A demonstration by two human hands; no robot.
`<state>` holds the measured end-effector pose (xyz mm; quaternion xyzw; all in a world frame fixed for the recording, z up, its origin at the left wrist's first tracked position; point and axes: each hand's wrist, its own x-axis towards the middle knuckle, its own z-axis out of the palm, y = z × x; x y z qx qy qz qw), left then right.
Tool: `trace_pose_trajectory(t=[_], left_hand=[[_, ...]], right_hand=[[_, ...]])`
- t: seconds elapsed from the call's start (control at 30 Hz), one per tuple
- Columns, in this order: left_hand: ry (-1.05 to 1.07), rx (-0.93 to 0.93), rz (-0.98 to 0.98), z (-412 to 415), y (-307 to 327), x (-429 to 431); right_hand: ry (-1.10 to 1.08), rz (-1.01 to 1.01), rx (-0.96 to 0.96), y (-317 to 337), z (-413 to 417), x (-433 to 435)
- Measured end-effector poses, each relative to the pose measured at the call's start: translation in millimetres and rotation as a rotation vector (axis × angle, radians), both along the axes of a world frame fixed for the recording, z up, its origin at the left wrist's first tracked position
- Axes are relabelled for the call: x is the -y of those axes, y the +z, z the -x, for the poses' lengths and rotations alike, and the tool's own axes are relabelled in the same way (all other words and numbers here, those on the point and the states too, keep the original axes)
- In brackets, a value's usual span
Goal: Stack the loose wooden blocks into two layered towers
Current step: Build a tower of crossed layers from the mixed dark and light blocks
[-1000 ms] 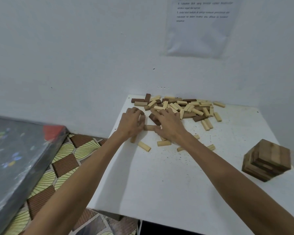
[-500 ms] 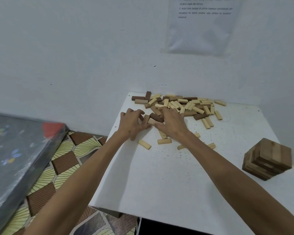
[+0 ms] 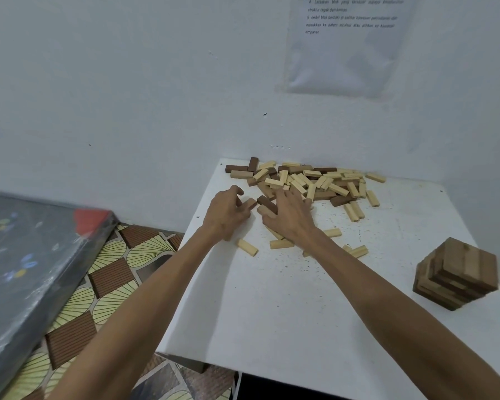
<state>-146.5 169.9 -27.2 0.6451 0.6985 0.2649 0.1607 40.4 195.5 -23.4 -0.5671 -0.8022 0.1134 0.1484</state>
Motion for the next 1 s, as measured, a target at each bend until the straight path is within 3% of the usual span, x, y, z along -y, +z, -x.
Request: trace_pose_trajectory(t=[0.47, 0.77, 1.0], left_hand=[[-0.07, 0.124, -0.223, -27, 25, 59], [-0.161, 0.183, -0.212, -73, -9, 147], [-0.199, 0.119, -0.145, -83, -18, 159]], right_hand=[[-0.054, -0.034, -0.237, 37, -56, 66], [0.02, 0.053, -0.091, 3, -107, 163], [0.11, 0.155, -0.081, -8, -113, 185]])
